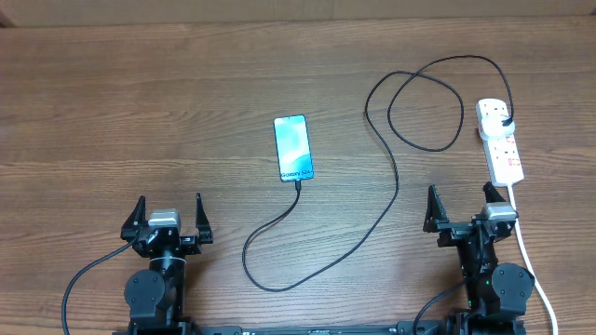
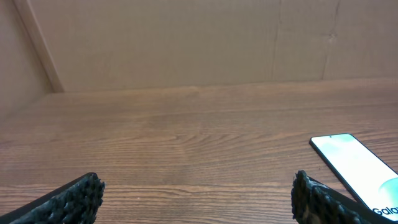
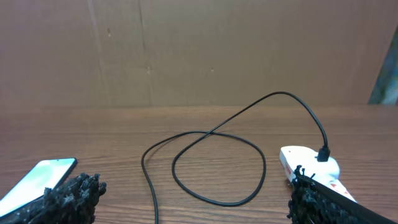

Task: Plug charger to phone and switch on socket

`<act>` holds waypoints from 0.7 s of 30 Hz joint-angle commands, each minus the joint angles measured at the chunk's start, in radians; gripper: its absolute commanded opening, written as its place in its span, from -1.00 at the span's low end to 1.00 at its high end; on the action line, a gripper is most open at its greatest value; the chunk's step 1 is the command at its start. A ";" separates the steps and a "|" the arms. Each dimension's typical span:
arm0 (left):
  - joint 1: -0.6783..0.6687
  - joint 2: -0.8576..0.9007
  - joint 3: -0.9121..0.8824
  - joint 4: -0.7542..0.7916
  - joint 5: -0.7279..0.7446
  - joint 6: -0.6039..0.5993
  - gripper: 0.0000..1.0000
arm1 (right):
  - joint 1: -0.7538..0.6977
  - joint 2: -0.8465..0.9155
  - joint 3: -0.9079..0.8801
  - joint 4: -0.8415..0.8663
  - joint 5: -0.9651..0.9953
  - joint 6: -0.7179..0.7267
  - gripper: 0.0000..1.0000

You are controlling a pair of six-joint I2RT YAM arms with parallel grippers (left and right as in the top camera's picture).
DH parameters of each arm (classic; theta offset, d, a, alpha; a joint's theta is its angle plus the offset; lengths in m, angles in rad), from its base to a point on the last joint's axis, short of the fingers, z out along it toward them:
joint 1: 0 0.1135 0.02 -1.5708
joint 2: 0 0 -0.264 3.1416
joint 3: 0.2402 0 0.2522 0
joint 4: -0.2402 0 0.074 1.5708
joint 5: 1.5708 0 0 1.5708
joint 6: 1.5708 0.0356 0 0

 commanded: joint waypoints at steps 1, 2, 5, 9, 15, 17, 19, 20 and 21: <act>0.007 -0.006 -0.003 0.001 0.008 0.015 1.00 | 0.006 -0.012 -0.014 0.005 -0.005 -0.027 1.00; 0.007 -0.006 -0.003 0.000 0.008 0.015 0.99 | 0.006 -0.012 -0.014 0.004 -0.005 -0.024 1.00; 0.007 -0.006 -0.003 0.000 0.008 0.015 1.00 | 0.006 -0.012 -0.014 0.003 0.024 0.023 1.00; 0.007 -0.006 -0.003 0.001 0.008 0.015 1.00 | 0.006 -0.012 -0.014 0.003 0.029 0.021 1.00; 0.007 -0.006 -0.003 0.001 0.008 0.015 1.00 | 0.006 -0.012 -0.014 0.005 0.028 0.021 1.00; 0.007 -0.006 -0.003 0.001 0.008 0.015 1.00 | 0.006 -0.012 -0.014 0.005 0.028 0.021 1.00; 0.007 -0.006 -0.003 0.001 0.008 0.015 1.00 | 0.006 -0.012 -0.014 0.005 0.028 0.021 1.00; 0.007 -0.006 -0.003 0.000 0.008 0.015 1.00 | 0.006 -0.012 -0.014 0.005 0.028 0.021 1.00; 0.007 -0.006 -0.003 0.001 0.008 0.015 0.99 | 0.006 -0.012 -0.014 0.005 0.028 0.021 0.99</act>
